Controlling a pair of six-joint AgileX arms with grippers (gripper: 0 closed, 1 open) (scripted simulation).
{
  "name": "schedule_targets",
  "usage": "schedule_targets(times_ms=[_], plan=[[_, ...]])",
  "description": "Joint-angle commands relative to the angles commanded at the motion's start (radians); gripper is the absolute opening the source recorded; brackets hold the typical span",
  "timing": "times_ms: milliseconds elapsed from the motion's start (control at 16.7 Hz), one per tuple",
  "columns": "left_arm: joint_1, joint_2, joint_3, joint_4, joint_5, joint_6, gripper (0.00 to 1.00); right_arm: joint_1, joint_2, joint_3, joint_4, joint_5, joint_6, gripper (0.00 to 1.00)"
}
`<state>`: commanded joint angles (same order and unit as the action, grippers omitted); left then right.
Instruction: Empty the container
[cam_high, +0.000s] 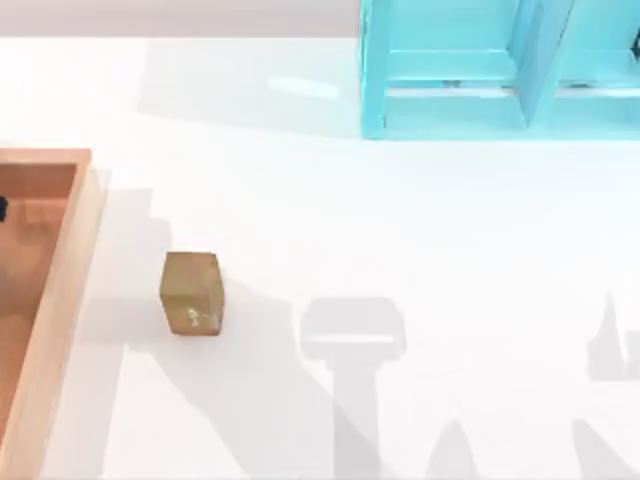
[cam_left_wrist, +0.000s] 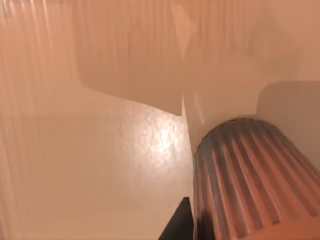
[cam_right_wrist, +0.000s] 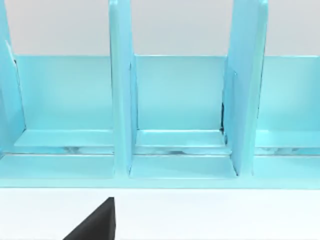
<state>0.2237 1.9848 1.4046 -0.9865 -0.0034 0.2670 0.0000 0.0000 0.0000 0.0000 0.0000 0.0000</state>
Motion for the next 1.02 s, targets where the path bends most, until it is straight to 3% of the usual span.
schedule_targets(times_ms=[360,720,1020], plan=[[-0.022,-0.025,0.035,-0.029,-0.028,-0.004,0.0,0.0,0.0,0.0,0.0,0.0,0.0,1.0],[-0.101,-0.136,0.285,-0.179,-0.132,-0.035,0.0,0.0,0.0,0.0,0.0,0.0,0.0,1.0],[-0.085,-0.147,0.457,-0.331,-0.104,-0.038,0.0,0.0,0.0,0.0,0.0,0.0,0.0,1.0]])
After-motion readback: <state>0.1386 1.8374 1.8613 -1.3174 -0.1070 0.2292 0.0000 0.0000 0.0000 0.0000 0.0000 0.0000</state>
